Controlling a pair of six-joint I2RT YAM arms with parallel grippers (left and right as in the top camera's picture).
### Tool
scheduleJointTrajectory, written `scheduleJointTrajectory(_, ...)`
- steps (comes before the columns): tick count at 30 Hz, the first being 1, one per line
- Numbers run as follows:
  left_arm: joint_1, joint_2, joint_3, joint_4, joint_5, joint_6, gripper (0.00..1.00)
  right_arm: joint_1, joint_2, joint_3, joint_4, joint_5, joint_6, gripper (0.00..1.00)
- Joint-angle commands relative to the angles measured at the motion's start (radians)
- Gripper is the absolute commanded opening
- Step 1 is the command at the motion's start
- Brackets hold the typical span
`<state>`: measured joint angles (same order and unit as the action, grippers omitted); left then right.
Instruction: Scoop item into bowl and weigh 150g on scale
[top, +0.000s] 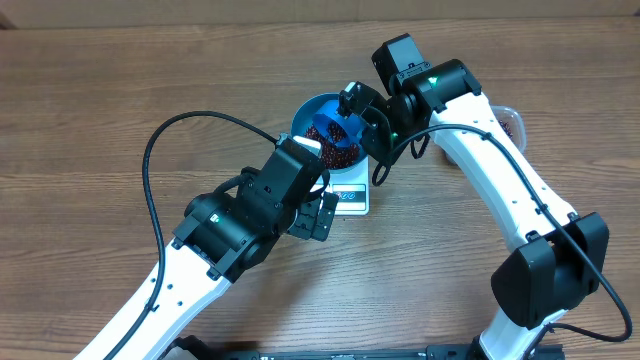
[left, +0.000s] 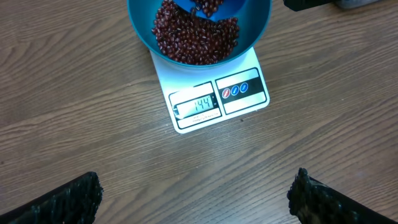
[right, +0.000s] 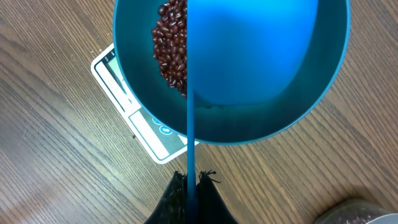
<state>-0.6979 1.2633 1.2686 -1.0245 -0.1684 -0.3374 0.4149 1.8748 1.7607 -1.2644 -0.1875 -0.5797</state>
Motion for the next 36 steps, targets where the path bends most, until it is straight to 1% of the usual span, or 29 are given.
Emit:
scheduleJointTrajectory(1, 0.006, -0.013, 0.004, 0.003, 0.002, -0.003, 1.00, 0.001, -0.042, 0.028, 0.007, -0.018, 0.000, 0.04)
scheduleJointTrajectory(25, 0.006, -0.013, 0.004, 0.003, 0.002, -0.003, 1.00, 0.001, -0.042, 0.028, 0.008, -0.015, 0.006, 0.04)
scheduleJointTrajectory(26, 0.006, -0.013, 0.004, 0.004, 0.002, -0.003, 1.00, 0.001, -0.042, 0.028, 0.015, -0.012, 0.016, 0.04)
scheduleJointTrajectory(29, 0.006, -0.013, 0.004, 0.003, 0.002, -0.003, 1.00, 0.001, -0.042, 0.028, 0.055, 0.043, 0.118, 0.04)
scheduleJointTrajectory(36, 0.006, -0.013, 0.004, 0.003, 0.002, -0.002, 1.00, 0.001, -0.042, 0.028, 0.045, 0.045, 0.101, 0.04)
